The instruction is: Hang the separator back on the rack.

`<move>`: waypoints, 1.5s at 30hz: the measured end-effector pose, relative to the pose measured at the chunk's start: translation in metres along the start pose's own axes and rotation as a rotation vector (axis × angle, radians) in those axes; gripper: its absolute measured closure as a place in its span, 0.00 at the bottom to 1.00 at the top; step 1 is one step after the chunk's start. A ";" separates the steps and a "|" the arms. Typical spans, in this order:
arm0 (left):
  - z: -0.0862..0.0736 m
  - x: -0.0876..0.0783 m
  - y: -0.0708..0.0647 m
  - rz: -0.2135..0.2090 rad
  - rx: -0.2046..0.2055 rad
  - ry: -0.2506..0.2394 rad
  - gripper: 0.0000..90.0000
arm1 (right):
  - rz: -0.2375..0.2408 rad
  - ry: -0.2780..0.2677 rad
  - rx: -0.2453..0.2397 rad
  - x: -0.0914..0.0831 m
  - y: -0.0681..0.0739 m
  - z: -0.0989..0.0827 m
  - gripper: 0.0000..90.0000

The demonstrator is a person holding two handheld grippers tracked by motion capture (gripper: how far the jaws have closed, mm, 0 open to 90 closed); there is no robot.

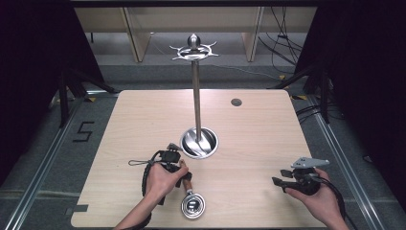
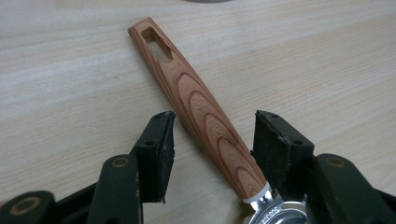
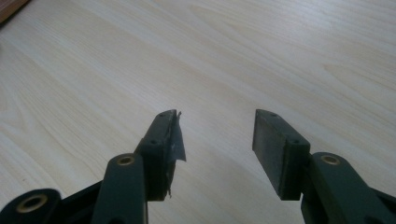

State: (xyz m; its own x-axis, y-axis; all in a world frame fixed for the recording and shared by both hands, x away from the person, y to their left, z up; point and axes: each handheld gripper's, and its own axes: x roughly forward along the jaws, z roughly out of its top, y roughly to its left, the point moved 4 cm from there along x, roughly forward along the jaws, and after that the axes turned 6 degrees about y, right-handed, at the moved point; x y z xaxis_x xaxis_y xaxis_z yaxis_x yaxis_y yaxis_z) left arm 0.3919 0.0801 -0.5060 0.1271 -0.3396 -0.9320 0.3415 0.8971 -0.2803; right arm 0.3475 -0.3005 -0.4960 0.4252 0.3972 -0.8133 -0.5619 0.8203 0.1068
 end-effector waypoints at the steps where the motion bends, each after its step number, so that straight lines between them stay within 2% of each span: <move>1: 0.000 0.001 -0.001 0.011 0.000 0.003 0.52 | 0.000 0.000 0.000 0.000 0.000 0.000 0.57; 2: 0.001 0.003 -0.003 0.023 -0.010 -0.006 0.52 | -0.002 0.002 0.002 0.000 0.000 0.000 0.57; 5: 0.001 0.006 -0.004 0.032 -0.002 0.015 0.53 | -0.001 -0.007 -0.017 0.000 -0.001 0.000 0.57; 8: 0.001 0.010 -0.006 0.054 0.007 0.029 0.54 | 0.009 0.008 0.012 -0.001 0.003 -0.001 0.57; 9: 0.001 0.010 -0.006 0.059 0.029 0.045 0.54 | -0.013 -0.022 -0.045 0.002 -0.001 0.000 0.57; 10: 0.001 0.012 -0.011 0.044 -0.033 0.031 0.54 | -0.013 -0.022 -0.045 0.002 -0.001 0.000 0.57; 11: 0.002 0.012 -0.007 0.062 0.030 0.042 0.55 | -0.010 -0.016 -0.028 0.002 0.001 0.000 0.57; 13: 0.003 0.012 -0.008 0.063 0.029 0.048 0.56 | -0.004 -0.013 -0.026 0.002 0.001 0.000 0.57; 14: 0.003 0.011 -0.007 0.073 0.047 0.065 0.57 | -0.008 -0.012 -0.028 0.002 0.000 0.000 0.57; 15: 0.002 0.012 -0.011 0.069 -0.003 0.064 0.57 | -0.008 -0.012 -0.028 0.002 0.000 0.000 0.57; 17: 0.003 0.014 -0.008 0.097 0.031 0.082 0.61 | -0.004 -0.012 -0.021 0.003 0.001 0.000 0.57; 18: 0.002 0.016 -0.010 0.091 0.007 0.081 0.63 | -0.006 -0.013 -0.024 0.003 0.001 0.000 0.57; 19: 0.002 0.016 -0.008 0.099 0.034 0.091 0.67 | 0.000 -0.013 -0.026 0.002 0.001 0.000 0.57; 20: 0.001 0.015 -0.008 0.105 0.034 0.101 0.69 | 0.001 -0.012 -0.026 0.002 0.001 0.000 0.57; 21: 0.001 0.016 -0.008 0.111 0.034 0.095 0.70 | 0.000 -0.012 -0.026 0.002 0.001 0.000 0.57; 22: 0.001 0.015 -0.007 0.120 0.052 0.100 0.71 | -0.003 -0.004 -0.030 0.002 0.000 0.000 0.57; 24: 0.000 0.015 -0.007 0.125 0.046 0.097 0.72 | -0.005 -0.012 -0.030 0.003 0.000 0.000 0.57; 26: -0.001 0.015 -0.006 0.135 0.072 0.099 0.73 | -0.001 -0.011 -0.030 0.002 0.001 0.000 0.56; 27: -0.001 0.015 -0.006 0.135 0.072 0.099 0.73 | 0.004 -0.001 -0.013 0.001 0.002 0.000 0.56; 28: 0.000 0.015 -0.003 0.149 0.118 0.096 0.74 | 0.004 -0.001 -0.014 0.001 0.002 0.000 0.56; 30: 0.000 0.015 -0.003 0.148 0.114 0.095 0.74 | 0.005 0.000 -0.004 0.001 0.003 0.000 0.56; 34: -0.001 0.015 -0.001 0.147 0.132 0.095 0.76 | 0.007 0.002 -0.010 0.001 0.002 0.000 0.56; 39: -0.004 0.014 -0.002 0.144 0.106 0.080 0.76 | 0.007 -0.001 -0.014 0.002 0.002 0.000 0.56; 40: -0.003 0.014 -0.001 0.142 0.119 0.072 0.76 | 0.006 -0.002 -0.014 0.001 0.003 0.000 0.56; 41: -0.003 0.012 0.003 0.153 0.165 0.077 0.76 | -0.001 -0.017 -0.021 0.002 0.002 0.000 0.56; 44: -0.004 0.009 0.004 0.147 0.167 0.057 0.77 | -0.002 -0.016 -0.031 0.002 0.002 0.000 0.56; 45: -0.005 0.008 0.004 0.126 0.163 0.042 0.77 | -0.002 -0.017 -0.032 0.002 0.002 0.000 0.56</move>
State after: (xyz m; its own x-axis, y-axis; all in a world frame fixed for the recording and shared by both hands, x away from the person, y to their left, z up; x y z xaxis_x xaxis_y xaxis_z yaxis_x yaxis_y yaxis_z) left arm 0.3900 0.0823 -0.5157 0.1404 -0.2119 -0.9672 0.4724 0.8728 -0.1226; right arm 0.3478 -0.2982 -0.4977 0.4383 0.4026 -0.8036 -0.5832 0.8077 0.0865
